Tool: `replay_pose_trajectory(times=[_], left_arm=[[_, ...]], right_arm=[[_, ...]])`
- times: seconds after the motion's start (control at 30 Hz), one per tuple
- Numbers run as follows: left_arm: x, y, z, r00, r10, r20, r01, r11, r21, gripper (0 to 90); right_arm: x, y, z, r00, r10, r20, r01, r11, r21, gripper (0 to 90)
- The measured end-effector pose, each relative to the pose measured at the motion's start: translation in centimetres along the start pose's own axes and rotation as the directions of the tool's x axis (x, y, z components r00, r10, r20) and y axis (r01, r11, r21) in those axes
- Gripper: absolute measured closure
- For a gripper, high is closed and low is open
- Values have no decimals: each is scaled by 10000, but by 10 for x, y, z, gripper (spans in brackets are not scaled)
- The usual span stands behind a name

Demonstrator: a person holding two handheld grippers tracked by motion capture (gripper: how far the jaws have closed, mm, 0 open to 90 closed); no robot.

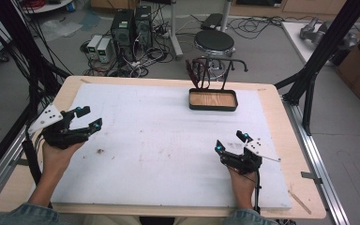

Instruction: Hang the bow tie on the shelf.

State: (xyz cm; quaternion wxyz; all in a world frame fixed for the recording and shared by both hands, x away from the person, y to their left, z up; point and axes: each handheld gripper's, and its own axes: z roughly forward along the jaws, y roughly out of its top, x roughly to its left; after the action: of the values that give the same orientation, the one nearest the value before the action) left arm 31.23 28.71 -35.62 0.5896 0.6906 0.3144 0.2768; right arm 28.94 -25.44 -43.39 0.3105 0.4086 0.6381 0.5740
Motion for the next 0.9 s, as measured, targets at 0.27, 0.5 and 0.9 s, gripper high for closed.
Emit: replay_pose_trajectory(times=[0.27, 0.5, 0.9], left_arm=[[-7, -25, -15, 9982, 14, -595, 6, 9995, 328, 263], [-9, -54, -24, 9942, -205, -1054, 290, 9964, 798, 248], [-10, -77, -31, 9865, -462, -1573, 656, 9905, 1206, 236]], right_arm=[[1, 0, 0, 10000, 72, 0, -72, 10000, 29, 112], [0, 0, 0, 10000, -7, -22, 7, 10000, 15, 112], [0, -1, 1, 10000, -33, -22, 33, 10000, 42, 112]])
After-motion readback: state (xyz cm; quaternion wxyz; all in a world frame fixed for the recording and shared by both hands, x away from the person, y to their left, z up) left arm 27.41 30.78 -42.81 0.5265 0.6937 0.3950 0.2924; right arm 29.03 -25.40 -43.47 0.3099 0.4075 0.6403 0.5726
